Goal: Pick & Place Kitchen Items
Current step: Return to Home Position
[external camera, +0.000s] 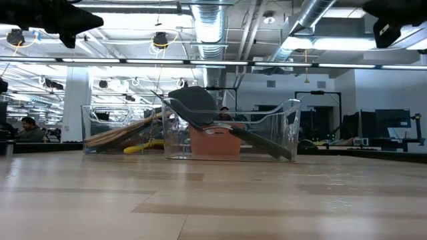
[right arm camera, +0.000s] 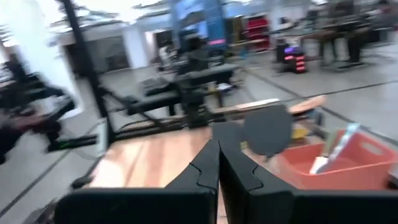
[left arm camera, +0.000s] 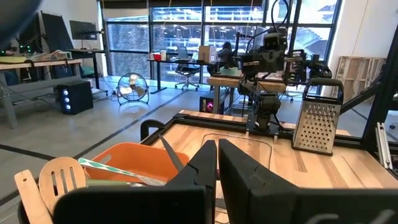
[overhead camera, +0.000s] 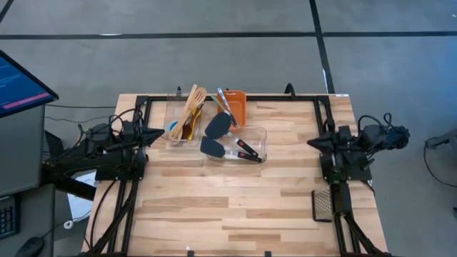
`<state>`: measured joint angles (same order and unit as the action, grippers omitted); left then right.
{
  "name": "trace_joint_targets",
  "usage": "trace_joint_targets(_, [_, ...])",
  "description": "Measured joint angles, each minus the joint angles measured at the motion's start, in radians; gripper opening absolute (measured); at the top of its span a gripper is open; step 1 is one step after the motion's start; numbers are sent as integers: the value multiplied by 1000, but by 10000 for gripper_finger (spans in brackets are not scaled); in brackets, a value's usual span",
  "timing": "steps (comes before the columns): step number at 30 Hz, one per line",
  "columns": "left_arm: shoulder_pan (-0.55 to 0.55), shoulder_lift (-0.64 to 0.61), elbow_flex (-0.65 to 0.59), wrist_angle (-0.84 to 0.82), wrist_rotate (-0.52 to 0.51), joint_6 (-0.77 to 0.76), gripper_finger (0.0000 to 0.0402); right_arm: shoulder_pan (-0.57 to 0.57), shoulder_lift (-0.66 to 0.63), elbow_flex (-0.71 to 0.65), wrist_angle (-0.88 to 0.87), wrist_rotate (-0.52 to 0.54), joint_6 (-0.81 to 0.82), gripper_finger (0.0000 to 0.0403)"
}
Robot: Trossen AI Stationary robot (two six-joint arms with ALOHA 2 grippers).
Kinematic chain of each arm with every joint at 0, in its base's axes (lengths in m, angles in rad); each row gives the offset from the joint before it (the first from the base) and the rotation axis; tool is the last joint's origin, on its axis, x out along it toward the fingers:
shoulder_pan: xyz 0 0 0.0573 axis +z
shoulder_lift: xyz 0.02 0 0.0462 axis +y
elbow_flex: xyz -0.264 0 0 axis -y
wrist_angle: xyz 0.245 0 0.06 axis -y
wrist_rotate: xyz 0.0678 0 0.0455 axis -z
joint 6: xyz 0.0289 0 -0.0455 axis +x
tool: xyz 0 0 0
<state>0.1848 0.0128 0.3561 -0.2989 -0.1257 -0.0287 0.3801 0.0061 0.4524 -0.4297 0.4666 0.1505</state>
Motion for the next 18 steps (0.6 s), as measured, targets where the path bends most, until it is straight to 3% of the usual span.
trace_joint_targets(3, [0, 0, 0, 0, 1, -2, 2, 0, -2, -1, -1, -67, 3, 0])
trace_joint_targets(7, [0, 0, -1, 1, 33, -2, 2, 0, -1, -21, 37, -74, 6, 0])
trace_joint_targets(18, [0, 0, -132, 74, 188, 32, 2, -1, -3, -291, 288, -77, -82, 0])
